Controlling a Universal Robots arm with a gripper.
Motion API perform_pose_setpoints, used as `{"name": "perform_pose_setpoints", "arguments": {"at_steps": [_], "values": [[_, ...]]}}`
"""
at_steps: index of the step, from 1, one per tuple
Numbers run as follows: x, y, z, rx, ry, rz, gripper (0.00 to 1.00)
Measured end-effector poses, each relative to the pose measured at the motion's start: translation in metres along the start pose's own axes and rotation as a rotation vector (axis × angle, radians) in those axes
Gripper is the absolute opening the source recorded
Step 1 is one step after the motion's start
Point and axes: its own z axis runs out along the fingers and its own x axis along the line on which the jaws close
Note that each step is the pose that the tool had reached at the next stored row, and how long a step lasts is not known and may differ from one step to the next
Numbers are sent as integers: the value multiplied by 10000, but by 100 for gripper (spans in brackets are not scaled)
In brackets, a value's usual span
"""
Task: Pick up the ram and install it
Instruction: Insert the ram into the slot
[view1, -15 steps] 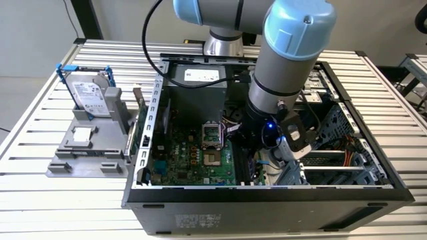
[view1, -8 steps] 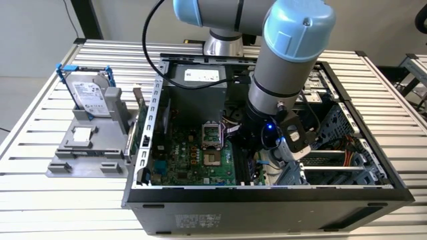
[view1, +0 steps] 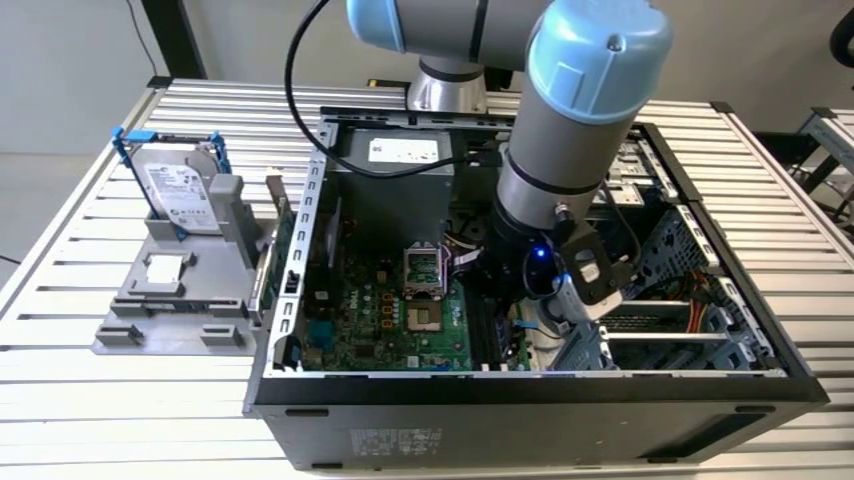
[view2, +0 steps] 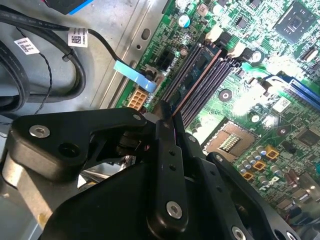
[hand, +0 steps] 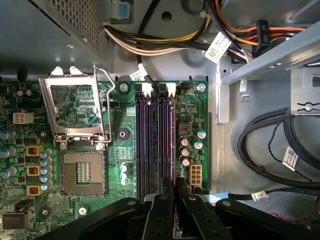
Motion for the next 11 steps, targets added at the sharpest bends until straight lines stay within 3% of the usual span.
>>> {"name": "perform_pose_setpoints", "arguments": {"at_steps": [7,11], "values": [[-6,4,-6,-1,-57,-23,0],[-6,3,-9,-53,-75,-23,0]]}}
